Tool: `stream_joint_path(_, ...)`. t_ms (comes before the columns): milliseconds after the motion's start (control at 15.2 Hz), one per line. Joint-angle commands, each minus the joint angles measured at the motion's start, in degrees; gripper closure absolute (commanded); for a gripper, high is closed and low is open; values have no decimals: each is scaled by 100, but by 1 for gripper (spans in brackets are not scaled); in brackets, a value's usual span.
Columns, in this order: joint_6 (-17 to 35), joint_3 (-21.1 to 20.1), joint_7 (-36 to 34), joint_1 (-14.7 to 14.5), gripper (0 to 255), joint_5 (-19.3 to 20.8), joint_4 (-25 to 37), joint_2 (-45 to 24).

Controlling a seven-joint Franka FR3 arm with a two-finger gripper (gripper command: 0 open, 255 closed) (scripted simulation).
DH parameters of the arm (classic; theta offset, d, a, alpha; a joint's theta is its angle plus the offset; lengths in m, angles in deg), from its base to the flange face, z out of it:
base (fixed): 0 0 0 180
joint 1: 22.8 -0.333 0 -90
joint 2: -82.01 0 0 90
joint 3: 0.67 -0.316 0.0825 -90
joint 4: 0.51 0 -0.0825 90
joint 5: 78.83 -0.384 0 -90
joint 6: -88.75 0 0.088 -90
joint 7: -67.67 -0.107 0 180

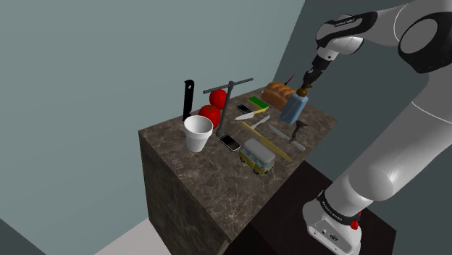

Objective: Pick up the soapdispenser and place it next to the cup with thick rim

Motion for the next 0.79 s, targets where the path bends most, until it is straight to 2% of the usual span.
stream_joint_path(0,-166,1,-33,-3,255,44,131,51)
stream_joint_path(726,-987,-8,-155,-16,255,162,857,182)
